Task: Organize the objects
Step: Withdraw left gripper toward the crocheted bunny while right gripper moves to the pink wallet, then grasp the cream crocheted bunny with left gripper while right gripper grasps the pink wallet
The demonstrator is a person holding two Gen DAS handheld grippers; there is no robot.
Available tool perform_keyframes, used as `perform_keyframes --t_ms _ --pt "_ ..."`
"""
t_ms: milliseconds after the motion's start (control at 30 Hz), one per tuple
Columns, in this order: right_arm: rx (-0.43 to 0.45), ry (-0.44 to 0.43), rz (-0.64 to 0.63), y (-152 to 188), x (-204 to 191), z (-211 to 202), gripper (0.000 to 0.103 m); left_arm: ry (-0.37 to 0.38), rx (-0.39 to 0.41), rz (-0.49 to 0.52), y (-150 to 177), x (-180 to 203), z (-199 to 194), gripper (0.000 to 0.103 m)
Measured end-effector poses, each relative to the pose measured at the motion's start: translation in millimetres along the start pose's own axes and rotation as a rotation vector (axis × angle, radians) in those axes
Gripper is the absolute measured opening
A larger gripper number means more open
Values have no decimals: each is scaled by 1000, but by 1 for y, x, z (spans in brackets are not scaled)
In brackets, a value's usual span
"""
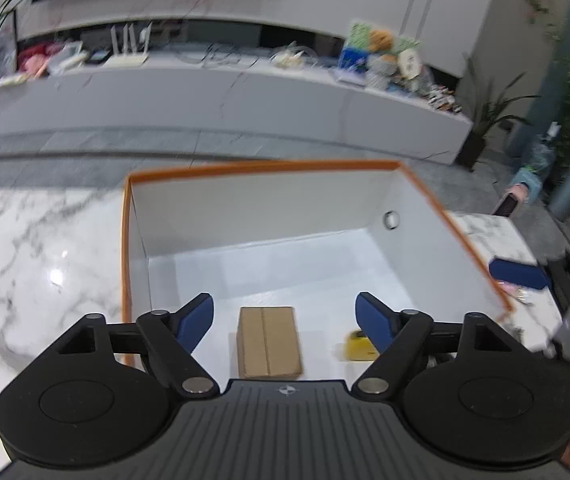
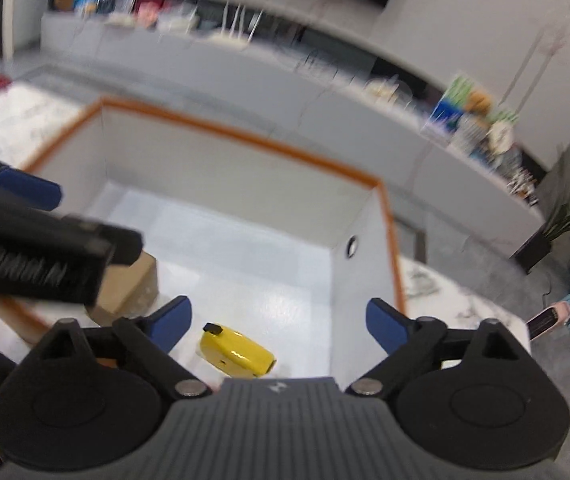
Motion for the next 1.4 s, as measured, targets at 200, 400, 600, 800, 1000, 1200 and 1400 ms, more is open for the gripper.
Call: perform_keyframes --t_ms 200,400,600,800,1000,1200,1400 --pt "72 -45 146 41 31 -70 99 -18 83 39 16 10 -61 97" --pt "68 -116 205 93 36 -113 99 -63 100 26 71 6 -110 97" --pt "2 -186 240 131 39 -121 99 -110 31 -8 144 -11 -114 98" --pt "-7 -196 220 145 48 -113 99 -127 -27 82 173 -13 -95 98" --pt "-32 -203 240 156 60 -105 99 -122 -66 87 179 -9 -73 98" --pt "-91 -195 236 159 65 -89 99 -138 -118 67 189 -16 -59 98" --pt "-168 -185 182 169 73 -75 99 -164 -150 35 192 -22 -49 98"
Point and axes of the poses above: each gripper's, at about its wrist camera, not at the fingertips, and z roughly the way its jaws point, x to its right, y to its underside, the point moved 1 cm from there along z, roughly the way its jaws point, and after that the axes turned 15 degrees about z, right-handed, at the moved point
